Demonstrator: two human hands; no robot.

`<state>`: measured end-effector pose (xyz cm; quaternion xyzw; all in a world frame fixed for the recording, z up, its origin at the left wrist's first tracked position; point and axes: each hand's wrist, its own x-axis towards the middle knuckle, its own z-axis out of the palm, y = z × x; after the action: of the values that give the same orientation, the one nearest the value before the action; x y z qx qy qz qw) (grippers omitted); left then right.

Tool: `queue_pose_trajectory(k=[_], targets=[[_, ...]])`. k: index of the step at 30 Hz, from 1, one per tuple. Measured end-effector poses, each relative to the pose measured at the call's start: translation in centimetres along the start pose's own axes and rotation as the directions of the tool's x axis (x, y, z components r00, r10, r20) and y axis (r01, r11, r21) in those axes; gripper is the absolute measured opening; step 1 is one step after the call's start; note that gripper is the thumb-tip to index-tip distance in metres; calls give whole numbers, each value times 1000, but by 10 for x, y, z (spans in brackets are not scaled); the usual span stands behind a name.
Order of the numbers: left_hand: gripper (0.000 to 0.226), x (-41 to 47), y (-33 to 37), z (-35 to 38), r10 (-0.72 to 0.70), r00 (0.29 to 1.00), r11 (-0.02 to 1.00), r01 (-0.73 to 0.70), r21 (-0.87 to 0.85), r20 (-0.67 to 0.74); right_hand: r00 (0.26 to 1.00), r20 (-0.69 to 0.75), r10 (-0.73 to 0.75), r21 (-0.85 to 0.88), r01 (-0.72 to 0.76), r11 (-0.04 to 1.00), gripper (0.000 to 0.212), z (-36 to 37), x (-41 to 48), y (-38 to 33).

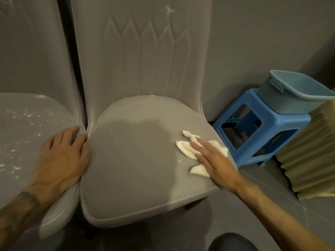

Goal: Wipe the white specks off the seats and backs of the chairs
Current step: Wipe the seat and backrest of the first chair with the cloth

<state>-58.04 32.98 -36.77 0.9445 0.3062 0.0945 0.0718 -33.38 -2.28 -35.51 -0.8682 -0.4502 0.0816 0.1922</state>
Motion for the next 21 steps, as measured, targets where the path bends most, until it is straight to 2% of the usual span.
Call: queue_pose_trajectory(k=[5,8,11,12,17,18,20,21], targets=[[67,0,5,-4,-27,1000,1000,27,-5,9,979,-99,176,-15,-179,984,46,-17,41,29],[67,1,6,-4,-31,999,999,31,-13,15,991,-102,83,47,-79,996,45,-3,48,3],[73,0,5,-3,-23,999,1000,23,-1,22,991,-18,-130,22,131,991,46,4,14,-6],[75,-1,5,-3,-22,999,1000,22,2,35,989,0,-149,26,149,988,47,0,5,-1],[81,0,11,-8,-30,997,999,29,19,68,993,-96,69,24,-67,997,46,-20,31,22],[81,0,13,-9,-30,997,999,28,22,65,990,-123,65,20,-63,998,44,-18,39,13],[81,-2,16,-11,-34,998,999,33,24,59,987,-161,-8,126,29,992,37,-7,49,-13],[81,-3,18,-13,-41,997,999,40,19,66,989,-133,-64,176,87,980,36,0,47,-23]])
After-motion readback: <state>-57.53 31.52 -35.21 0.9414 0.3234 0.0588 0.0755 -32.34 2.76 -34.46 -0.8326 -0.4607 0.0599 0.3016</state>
